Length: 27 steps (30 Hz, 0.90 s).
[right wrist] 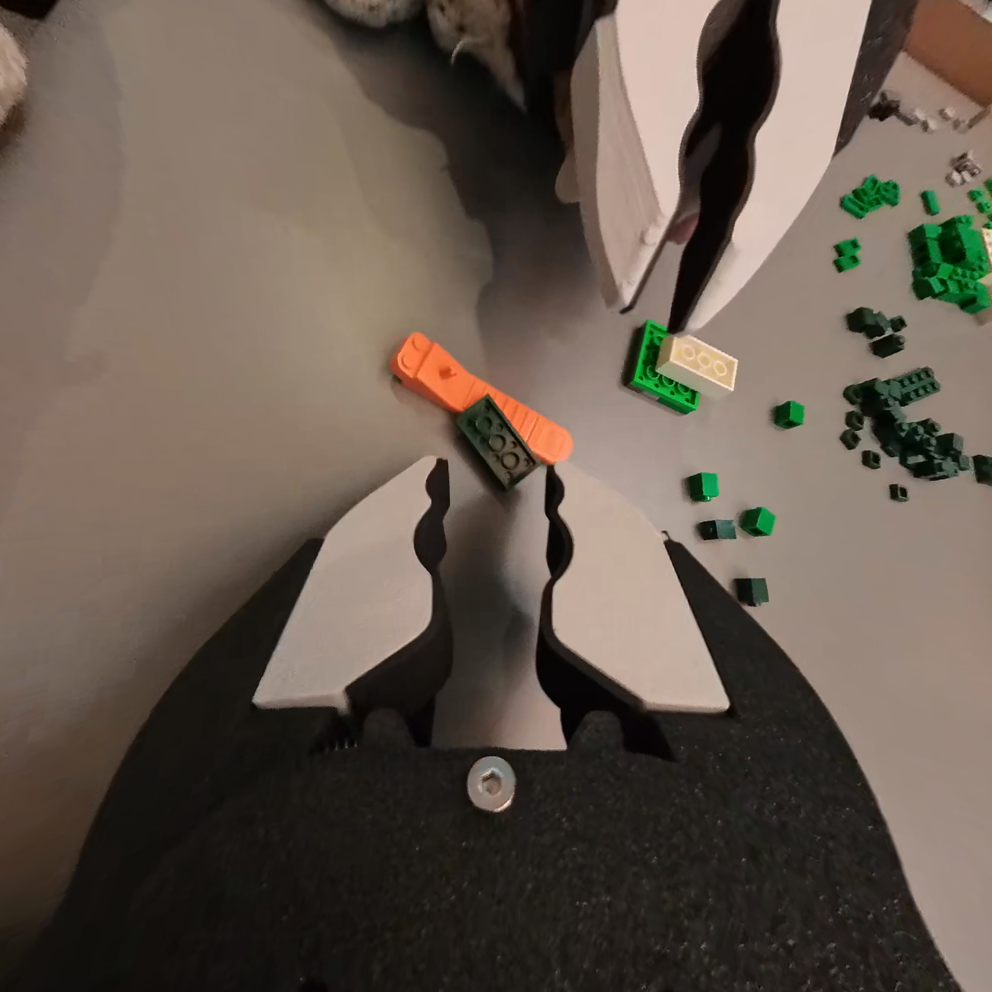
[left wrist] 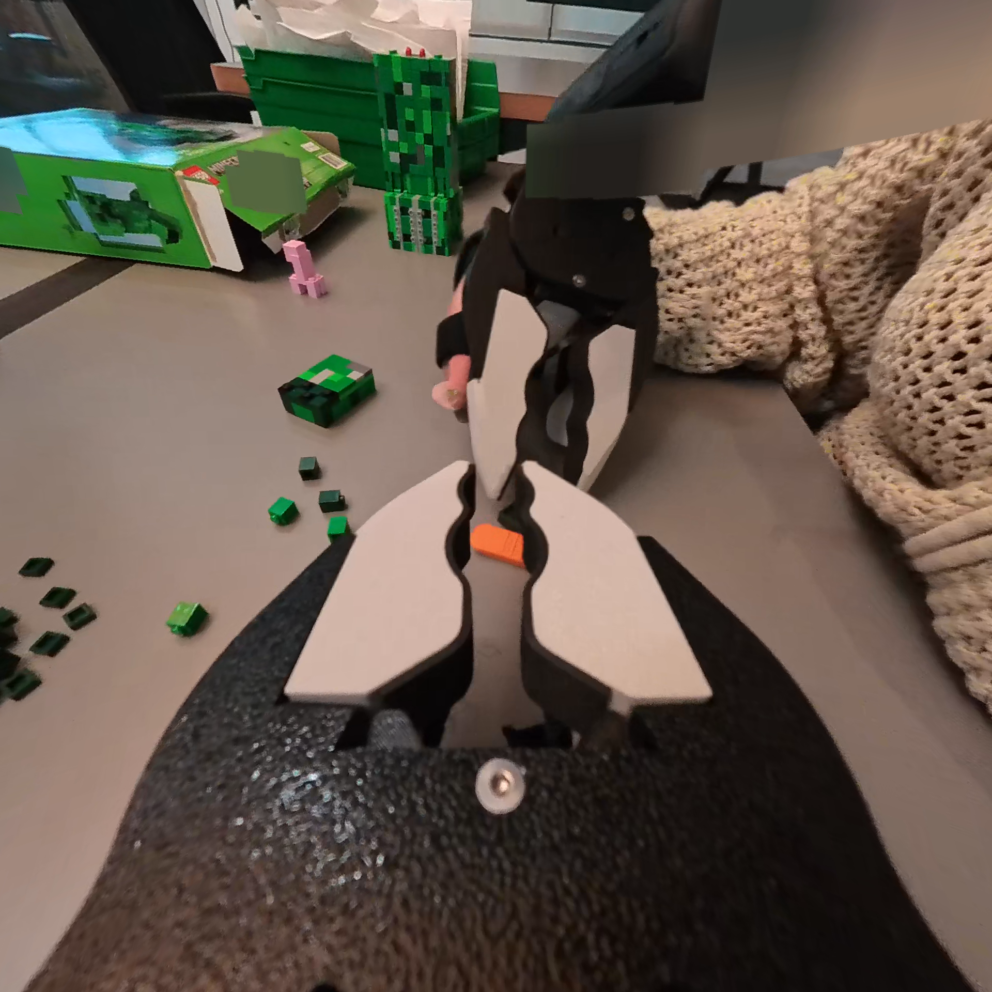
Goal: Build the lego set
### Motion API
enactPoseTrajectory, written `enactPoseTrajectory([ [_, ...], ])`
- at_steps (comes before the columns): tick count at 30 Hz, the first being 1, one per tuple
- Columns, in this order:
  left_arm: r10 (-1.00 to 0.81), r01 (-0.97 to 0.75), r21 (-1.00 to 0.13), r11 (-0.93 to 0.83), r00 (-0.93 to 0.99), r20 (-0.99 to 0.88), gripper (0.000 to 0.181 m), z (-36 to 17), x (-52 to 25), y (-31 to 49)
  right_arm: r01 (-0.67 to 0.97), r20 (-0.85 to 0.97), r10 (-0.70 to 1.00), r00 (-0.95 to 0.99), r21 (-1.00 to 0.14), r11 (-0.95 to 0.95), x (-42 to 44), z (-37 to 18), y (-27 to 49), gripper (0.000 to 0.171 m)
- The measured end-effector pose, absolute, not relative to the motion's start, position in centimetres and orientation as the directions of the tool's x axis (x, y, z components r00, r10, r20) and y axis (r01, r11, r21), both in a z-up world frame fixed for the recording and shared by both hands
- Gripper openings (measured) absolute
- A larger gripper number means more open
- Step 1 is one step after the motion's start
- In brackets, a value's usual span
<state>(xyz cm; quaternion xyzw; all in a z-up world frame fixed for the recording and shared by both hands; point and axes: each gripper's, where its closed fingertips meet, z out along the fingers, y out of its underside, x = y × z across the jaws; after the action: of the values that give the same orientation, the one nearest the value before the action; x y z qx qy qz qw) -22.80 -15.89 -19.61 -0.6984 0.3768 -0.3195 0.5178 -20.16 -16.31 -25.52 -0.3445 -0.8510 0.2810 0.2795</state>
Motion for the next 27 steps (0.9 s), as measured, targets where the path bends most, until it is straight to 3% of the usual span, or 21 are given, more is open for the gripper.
enactPoseTrajectory([
  [5, -0.878, -0.208, -0.970, -0.125, 0.479, 0.011, 0.024, -19.4, -22.5, -16.4, 0.393, 0.224, 0.694, -0.684, -0.688, 0.610, -20.9, -25.1, -16.3, 0.033],
  [9, -0.892, -0.260, -0.964, -0.063, 0.447, -0.062, 0.030, -19.5, -22.3, -16.9, 0.420, 0.177, 0.654, -0.736, -0.638, 0.646, -20.7, -26.0, -16.3, 0.028],
  [15, -0.901, -0.362, -0.932, 0.037, 0.392, -0.188, 0.032, -20.3, -21.6, -17.6, 0.436, 0.116, 0.672, -0.731, -0.679, 0.591, -20.9, -26.0, -16.5, 0.020],
  [20, -0.830, -0.597, -0.778, 0.195, 0.322, -0.455, 0.034, -22.3, -21.8, -17.5, 0.427, 0.068, 0.707, -0.704, -0.755, 0.497, -21.5, -25.0, -16.4, 0.020],
  [27, -0.681, -0.785, -0.507, 0.357, 0.152, -0.716, 0.020, -23.9, -21.1, -17.4, 0.401, 0.010, 0.703, -0.711, -0.816, 0.417, -22.0, -23.5, -17.1, 0.019],
])
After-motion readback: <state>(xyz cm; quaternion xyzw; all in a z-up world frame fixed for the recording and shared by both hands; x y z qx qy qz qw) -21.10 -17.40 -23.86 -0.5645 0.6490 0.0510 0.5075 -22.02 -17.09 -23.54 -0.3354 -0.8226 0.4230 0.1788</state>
